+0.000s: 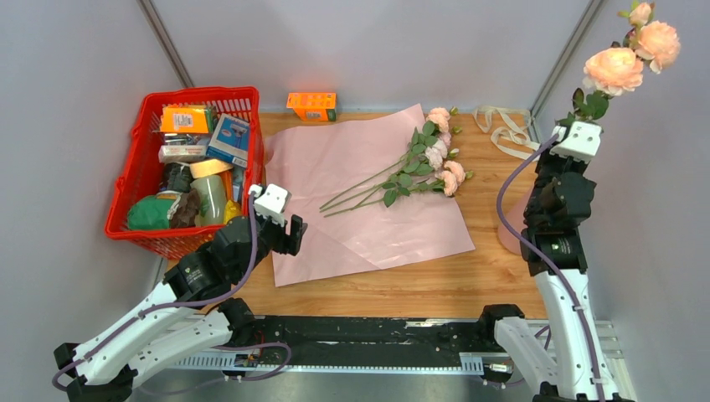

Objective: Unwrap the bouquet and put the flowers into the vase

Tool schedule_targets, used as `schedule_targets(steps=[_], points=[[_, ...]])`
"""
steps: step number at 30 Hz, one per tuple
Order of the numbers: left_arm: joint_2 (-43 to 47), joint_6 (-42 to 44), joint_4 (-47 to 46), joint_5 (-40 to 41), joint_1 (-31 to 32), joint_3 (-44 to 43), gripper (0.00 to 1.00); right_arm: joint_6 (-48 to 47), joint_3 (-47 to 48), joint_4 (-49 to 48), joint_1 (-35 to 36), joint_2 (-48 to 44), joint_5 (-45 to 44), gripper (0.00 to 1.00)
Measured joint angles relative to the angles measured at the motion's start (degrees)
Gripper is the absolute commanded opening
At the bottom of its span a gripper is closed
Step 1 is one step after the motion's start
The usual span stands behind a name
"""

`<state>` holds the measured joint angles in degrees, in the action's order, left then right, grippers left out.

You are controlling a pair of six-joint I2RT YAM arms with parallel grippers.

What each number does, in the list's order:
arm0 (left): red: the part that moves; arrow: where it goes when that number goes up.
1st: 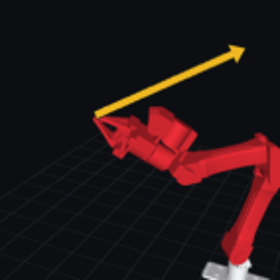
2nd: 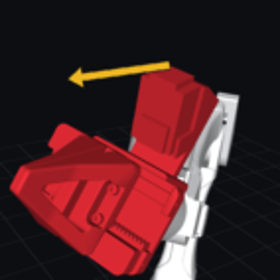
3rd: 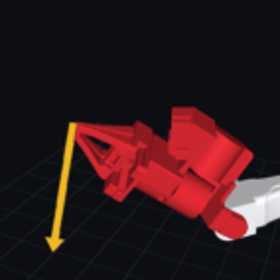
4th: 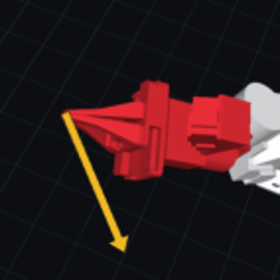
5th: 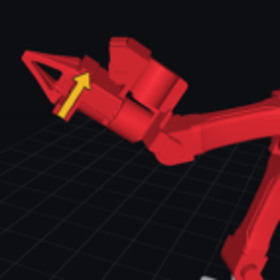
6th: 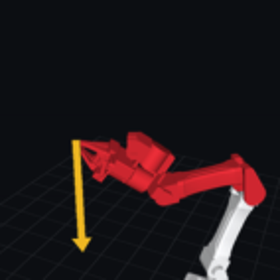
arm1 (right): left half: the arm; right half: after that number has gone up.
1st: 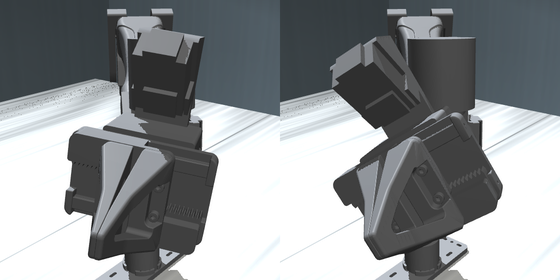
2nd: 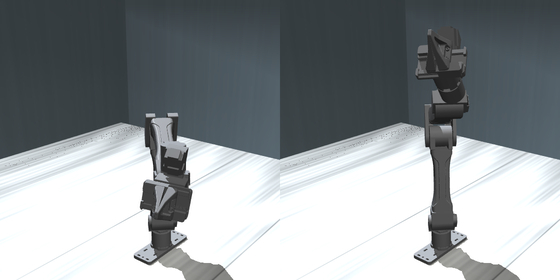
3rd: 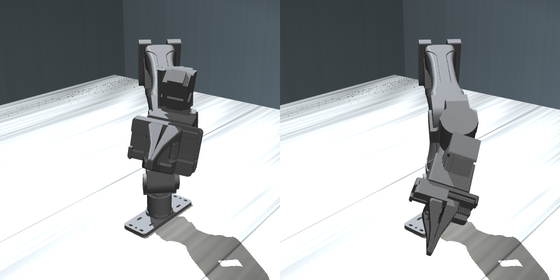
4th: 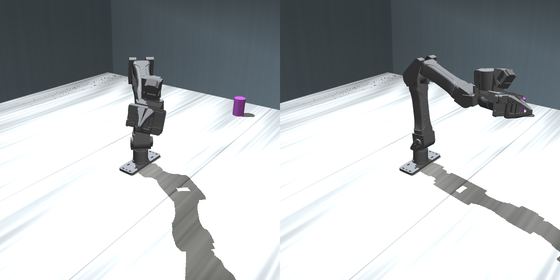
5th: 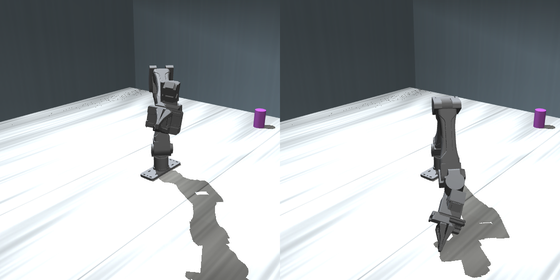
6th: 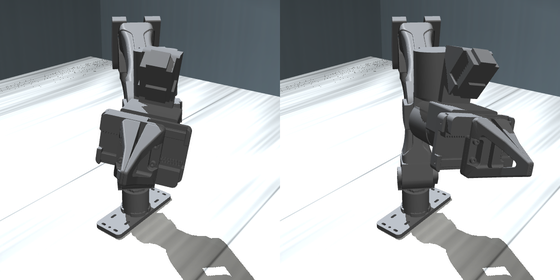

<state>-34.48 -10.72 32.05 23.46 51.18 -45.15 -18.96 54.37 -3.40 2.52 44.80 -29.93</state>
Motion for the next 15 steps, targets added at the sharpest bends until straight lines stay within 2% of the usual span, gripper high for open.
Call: schedule_targets(steps=[6,12,15], points=[[-0.1,0.0,0.0,0.0,0.0,0.0,0.77,4.7,-3.5,5.2,-0.1,-4.3,-0.2,0.37],[-0.1,0.0,0.0,0.2,0.0,0.0,0.78,8.9,-2.2,9.3,-0.1,-4.2,-1.0,0.44],[-0.1,0.0,0.0,0.2,0.0,0.0,0.78,11.5,1.0,12.4,-0.1,-2.6,-1.3,0.55]])
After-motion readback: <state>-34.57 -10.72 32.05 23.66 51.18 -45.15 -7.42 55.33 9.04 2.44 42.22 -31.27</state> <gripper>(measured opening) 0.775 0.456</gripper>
